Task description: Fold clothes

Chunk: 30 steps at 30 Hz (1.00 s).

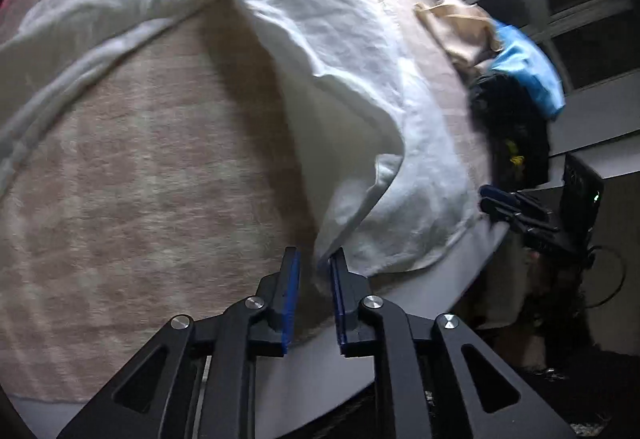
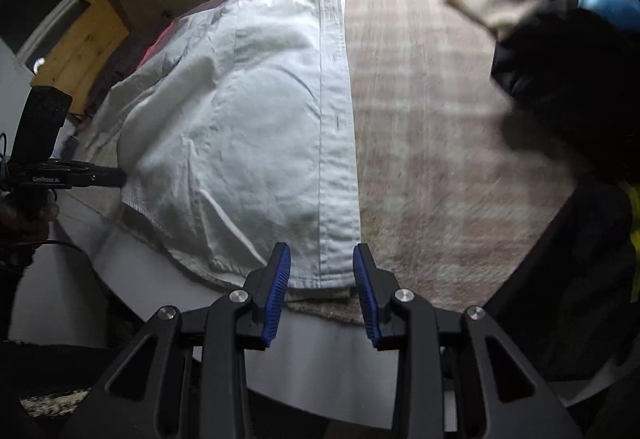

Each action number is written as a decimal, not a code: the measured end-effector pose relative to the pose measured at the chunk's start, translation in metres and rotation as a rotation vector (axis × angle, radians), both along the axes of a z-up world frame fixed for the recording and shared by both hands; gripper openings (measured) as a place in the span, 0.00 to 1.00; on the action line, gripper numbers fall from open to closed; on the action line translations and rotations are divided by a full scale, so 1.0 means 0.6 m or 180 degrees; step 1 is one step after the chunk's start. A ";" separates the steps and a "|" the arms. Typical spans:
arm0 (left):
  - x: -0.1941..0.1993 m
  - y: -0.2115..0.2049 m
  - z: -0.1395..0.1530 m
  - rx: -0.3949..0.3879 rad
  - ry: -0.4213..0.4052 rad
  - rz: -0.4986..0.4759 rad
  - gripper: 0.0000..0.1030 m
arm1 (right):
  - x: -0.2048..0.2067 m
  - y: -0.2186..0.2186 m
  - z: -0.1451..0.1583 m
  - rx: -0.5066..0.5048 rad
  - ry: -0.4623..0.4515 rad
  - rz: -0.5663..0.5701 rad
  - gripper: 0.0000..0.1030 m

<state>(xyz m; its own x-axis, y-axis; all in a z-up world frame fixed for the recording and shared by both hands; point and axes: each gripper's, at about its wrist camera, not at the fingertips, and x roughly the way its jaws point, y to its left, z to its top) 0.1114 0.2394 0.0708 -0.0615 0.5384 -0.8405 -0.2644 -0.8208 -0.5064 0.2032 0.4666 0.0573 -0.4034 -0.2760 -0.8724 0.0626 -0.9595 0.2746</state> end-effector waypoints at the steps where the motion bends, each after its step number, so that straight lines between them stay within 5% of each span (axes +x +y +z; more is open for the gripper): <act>1: 0.003 0.003 0.006 0.0070 0.0036 -0.0006 0.25 | 0.001 -0.009 0.010 0.0057 0.0071 0.0040 0.31; 5: 0.028 0.021 0.054 0.0301 0.0377 -0.0161 0.46 | -0.023 -0.064 0.057 -0.0234 0.0314 0.0320 0.41; 8: 0.051 0.026 0.071 0.0103 0.0612 -0.0228 0.46 | -0.061 -0.114 0.076 -0.0591 0.0310 0.0409 0.44; 16: 0.087 -0.075 0.057 -0.0251 0.0754 0.0119 0.46 | -0.145 -0.299 0.036 -0.0343 -0.0199 0.0741 0.44; 17: 0.086 -0.080 0.054 -0.0256 0.0753 0.0146 0.46 | -0.151 -0.311 0.024 -0.0232 -0.0277 0.0742 0.43; 20: 0.078 -0.095 0.048 -0.0091 0.0709 0.0182 0.46 | -0.153 -0.313 0.017 0.0076 -0.0302 0.0892 0.04; 26: 0.038 -0.039 0.035 0.0148 0.0679 -0.0027 0.46 | -0.146 -0.231 0.129 0.0663 0.0053 0.0976 0.03; 30: -0.006 0.009 0.014 0.0530 0.0356 0.0002 0.46 | -0.147 -0.212 0.193 0.0954 0.0308 0.0966 0.03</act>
<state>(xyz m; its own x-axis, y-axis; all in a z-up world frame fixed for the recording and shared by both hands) 0.1079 0.2450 0.0790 -0.1499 0.6694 -0.7276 -0.3263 -0.7282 -0.6027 0.1151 0.3392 0.1734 -0.4269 -0.1350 -0.8942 0.3658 -0.9301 -0.0342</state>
